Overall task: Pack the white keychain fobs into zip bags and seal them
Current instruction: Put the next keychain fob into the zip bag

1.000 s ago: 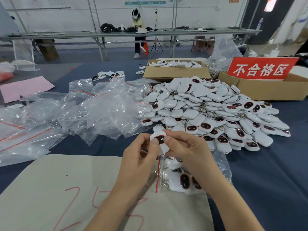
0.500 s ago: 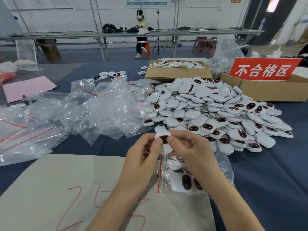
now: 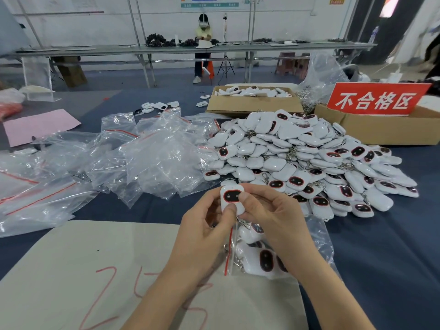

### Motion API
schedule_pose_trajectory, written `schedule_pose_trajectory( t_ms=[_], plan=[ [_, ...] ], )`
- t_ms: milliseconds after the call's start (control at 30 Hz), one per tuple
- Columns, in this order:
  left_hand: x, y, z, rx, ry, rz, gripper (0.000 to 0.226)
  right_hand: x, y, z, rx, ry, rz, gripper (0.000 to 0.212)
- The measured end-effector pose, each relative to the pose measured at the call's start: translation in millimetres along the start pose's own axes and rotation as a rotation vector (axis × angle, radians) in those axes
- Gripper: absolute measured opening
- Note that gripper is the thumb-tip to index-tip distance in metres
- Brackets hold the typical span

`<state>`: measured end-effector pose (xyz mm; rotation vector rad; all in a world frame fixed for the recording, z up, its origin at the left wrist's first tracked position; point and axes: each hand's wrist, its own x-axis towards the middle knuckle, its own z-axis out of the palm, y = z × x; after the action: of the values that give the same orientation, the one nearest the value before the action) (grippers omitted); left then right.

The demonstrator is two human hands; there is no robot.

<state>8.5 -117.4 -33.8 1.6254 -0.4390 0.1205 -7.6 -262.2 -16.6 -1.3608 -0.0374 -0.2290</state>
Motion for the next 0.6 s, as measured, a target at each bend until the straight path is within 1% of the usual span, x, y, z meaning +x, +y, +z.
schedule_pose_trajectory(
  t_ms=[100, 267, 400, 467, 533, 600],
  plan=[
    [0.4, 2.6, -0.3, -0.011, 0.0, -0.004, 0.035, 0.1, 0.1, -0.9, 0.012, -0.019, 0.009, 0.014],
    [1.5, 5.0, -0.5, -0.019, 0.009, -0.006, 0.03, 1.3, 3.5, -2.4, -0.016, -0.007, 0.008, 0.017],
    [2.8, 5.4, 1.0, -0.117, 0.077, -0.052, 0.023, 1.9, 4.3, -4.8, -0.023, 0.01, 0.0, 0.013],
    [3.8, 2.4, -1.6, -0.04, 0.118, -0.013, 0.021, 1.3, 4.7, -5.4, -0.016, -0.033, -0.021, 0.019],
    [4.5, -0.2, -5.5, 0.154, 0.129, 0.098, 0.023, 0.0, 5.7, -4.8, -0.036, -0.094, -0.046, 0.025],
    [3.6, -2.2, -6.8, 0.264, 0.12, 0.191, 0.025, -0.9, 5.4, -3.8, -0.077, -0.112, -0.092, 0.019]
  ],
)
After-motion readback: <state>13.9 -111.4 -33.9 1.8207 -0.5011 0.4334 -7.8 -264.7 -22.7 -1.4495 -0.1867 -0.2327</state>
